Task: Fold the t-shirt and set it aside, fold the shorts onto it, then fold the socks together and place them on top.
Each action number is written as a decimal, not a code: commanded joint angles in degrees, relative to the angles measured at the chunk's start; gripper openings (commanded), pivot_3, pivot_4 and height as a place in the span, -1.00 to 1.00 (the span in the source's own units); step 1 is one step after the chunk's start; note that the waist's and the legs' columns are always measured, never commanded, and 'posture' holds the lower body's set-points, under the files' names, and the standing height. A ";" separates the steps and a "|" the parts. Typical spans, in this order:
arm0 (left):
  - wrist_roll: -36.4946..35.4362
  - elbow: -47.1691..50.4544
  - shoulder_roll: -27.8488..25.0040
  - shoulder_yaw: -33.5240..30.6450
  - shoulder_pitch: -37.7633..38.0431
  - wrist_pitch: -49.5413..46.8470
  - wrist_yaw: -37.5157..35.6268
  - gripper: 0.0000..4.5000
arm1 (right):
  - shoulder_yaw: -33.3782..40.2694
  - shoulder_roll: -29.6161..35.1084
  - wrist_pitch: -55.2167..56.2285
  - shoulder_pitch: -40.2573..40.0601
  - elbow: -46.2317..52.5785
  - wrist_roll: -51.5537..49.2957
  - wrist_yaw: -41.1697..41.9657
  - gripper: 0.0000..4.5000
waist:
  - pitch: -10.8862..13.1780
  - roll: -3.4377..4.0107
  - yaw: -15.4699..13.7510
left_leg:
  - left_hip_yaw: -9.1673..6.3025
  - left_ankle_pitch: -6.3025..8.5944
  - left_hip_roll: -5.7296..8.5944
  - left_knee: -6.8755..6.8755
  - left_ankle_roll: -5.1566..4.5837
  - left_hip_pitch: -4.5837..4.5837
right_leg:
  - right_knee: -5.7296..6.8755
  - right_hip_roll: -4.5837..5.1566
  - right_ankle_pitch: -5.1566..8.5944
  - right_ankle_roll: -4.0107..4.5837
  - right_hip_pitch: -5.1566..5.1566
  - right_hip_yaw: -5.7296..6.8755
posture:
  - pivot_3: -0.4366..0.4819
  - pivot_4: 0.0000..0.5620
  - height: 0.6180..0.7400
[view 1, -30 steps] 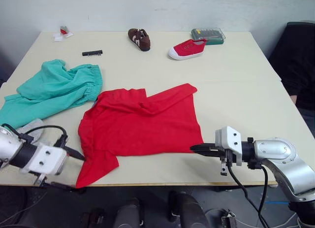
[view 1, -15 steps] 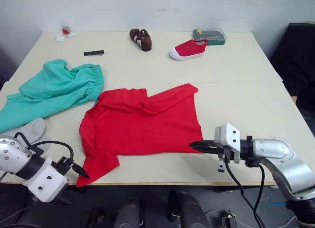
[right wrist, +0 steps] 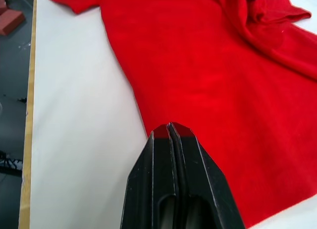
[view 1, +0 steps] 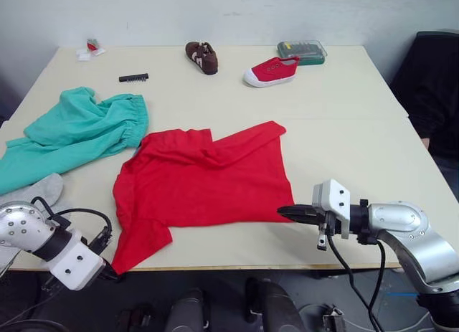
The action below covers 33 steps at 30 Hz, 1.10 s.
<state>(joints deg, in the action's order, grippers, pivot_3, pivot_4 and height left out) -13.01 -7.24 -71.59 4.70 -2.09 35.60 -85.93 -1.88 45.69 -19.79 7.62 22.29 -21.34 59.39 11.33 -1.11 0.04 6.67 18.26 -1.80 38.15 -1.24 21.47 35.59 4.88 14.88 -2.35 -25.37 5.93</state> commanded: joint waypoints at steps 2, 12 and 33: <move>-3.41 -0.84 1.02 -2.08 -2.36 -4.99 0.19 -0.96 | 2.26 1.57 2.52 -0.30 -1.10 0.39 1.08 -1.00 | 0.00 0.00 0.01 | 0.01 0.00 0.00 0.00 0.00 -0.01 | 0.01 0.00 0.00 0.00 -0.01 -0.01 | -0.05 -0.47 1.00; -8.79 -2.82 4.17 -6.61 -11.33 -32.23 5.97 -0.96 | 1.67 1.25 3.43 -1.51 -0.73 0.22 1.15 -1.00 | -0.02 -0.04 0.12 | 0.07 -0.03 -0.05 0.05 0.06 -0.05 | 0.10 -0.18 -0.02 -0.04 -0.01 -0.01 | -0.05 -0.47 1.00; 4.25 -1.95 -0.46 -5.72 -6.56 -43.92 16.66 -0.96 | 0.56 -1.40 2.66 -1.10 -0.58 -0.19 -0.24 -1.00 | -0.05 -0.08 0.09 | 0.25 -0.08 -0.16 0.05 0.40 -0.24 | 0.27 -0.27 0.05 0.09 -0.10 -0.72 | -0.05 -0.47 1.00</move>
<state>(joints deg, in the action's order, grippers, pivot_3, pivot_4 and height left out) -11.20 -6.02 -70.87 0.50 -8.92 -11.86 -69.54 -2.17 44.61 -17.47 6.46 20.04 -20.65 59.33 11.28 -1.18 0.13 6.92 18.21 -1.96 38.19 -0.89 21.21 35.88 4.62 14.94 -2.23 -25.47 5.22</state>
